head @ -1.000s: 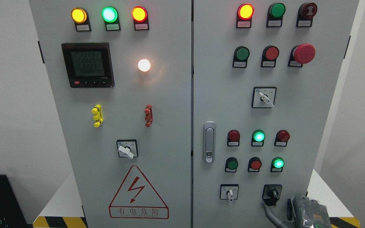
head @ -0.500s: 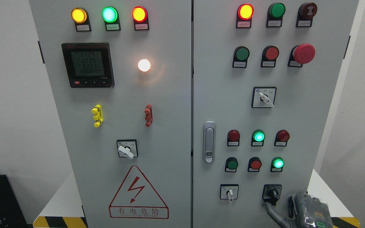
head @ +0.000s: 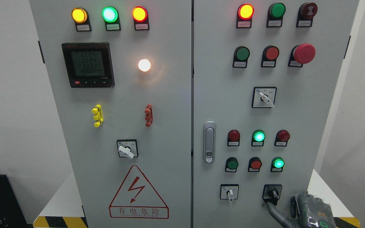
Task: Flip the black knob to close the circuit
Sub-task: 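Grip the black knob with the right hand and twist it, then release the knob and lower the right hand away from the cabinet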
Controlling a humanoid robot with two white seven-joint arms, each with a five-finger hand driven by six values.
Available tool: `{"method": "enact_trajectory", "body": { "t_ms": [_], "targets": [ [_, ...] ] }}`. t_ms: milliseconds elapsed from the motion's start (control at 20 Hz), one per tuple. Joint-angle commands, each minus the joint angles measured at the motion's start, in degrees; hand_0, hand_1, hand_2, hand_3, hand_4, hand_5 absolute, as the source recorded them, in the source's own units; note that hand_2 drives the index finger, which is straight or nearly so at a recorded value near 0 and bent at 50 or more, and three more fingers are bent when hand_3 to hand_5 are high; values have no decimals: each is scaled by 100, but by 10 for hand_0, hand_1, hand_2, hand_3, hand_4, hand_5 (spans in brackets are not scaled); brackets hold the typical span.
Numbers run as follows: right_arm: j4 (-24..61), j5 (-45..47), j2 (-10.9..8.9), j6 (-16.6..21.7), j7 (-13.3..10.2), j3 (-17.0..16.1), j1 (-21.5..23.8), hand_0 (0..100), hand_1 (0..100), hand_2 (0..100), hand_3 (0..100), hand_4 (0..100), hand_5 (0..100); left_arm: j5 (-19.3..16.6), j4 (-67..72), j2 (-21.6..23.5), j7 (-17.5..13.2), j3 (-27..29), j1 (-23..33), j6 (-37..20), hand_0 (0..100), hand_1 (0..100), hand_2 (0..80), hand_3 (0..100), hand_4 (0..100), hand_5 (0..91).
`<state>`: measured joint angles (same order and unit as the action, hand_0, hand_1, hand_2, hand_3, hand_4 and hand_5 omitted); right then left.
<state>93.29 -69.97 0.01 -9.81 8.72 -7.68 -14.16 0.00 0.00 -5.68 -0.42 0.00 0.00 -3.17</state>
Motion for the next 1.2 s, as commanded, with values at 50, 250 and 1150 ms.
{"method": "enact_trajectory", "body": {
  "t_ms": [50,250,1150],
  "targets": [
    [-21,115,-185,-4,-2,-269,10,0,79,867,1000,794,848,44,-193,-3,-2,62,193,1,0,0,0,49,27,0],
    [14,291,-220,-12,-2,-304,-8,0,79,867,1000,795,851,44,-193,6,-2,62,193,1,0,0,0,50,27,0],
    [14,300,-159,-65,-345,152,124,0,89,867,1000,802,859,44,-193,-3,-2,62,193,1,0,0,0,50,26,0]
  ]
}}
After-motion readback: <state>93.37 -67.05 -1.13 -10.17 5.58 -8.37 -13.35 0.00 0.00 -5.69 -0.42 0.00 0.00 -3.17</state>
